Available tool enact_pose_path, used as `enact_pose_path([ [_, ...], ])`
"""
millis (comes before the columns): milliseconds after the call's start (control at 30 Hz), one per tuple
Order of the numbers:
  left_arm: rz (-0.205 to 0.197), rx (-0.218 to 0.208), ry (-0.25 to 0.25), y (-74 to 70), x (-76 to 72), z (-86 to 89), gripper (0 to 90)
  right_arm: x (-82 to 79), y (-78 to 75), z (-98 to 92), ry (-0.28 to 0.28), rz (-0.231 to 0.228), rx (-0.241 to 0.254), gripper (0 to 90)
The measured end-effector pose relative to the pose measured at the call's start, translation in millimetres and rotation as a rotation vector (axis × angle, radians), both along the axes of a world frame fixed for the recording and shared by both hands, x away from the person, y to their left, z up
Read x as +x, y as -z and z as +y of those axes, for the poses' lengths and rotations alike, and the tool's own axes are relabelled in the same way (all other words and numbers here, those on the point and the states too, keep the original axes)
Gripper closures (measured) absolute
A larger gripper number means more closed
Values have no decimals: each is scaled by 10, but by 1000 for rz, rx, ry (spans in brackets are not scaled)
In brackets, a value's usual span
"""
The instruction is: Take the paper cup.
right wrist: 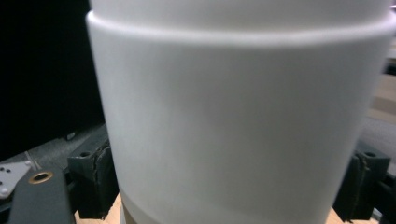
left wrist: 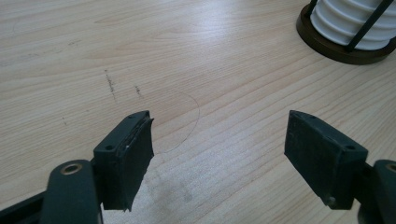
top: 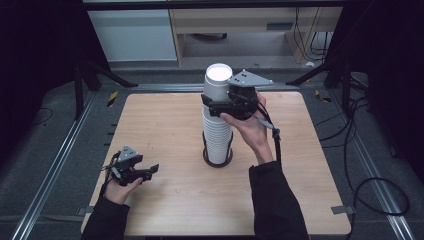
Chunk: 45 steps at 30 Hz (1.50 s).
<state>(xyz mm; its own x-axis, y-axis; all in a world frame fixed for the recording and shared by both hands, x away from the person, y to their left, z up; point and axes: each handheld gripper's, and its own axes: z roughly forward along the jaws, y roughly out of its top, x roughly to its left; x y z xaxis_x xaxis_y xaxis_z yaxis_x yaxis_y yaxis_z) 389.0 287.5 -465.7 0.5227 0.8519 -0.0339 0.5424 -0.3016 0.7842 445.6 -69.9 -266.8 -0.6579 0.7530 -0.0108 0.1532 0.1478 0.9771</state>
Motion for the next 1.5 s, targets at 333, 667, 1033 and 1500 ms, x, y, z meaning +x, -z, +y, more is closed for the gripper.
enact_pose_path([
  [333,1,0,-2,-2,-2,3,230,-90,-284,-61,9,-58,21,144],
  [667,-8,-8,-6,-18,-14,14,230,-306,-438,-318,32,-119,18,143],
  [1033,-9,-11,4,-23,-24,-16,233,-544,-135,-879,89,-87,-11,144],
  [1500,-12,-15,29,-45,-52,-31,234,-627,614,-1245,83,54,-94,143],
])
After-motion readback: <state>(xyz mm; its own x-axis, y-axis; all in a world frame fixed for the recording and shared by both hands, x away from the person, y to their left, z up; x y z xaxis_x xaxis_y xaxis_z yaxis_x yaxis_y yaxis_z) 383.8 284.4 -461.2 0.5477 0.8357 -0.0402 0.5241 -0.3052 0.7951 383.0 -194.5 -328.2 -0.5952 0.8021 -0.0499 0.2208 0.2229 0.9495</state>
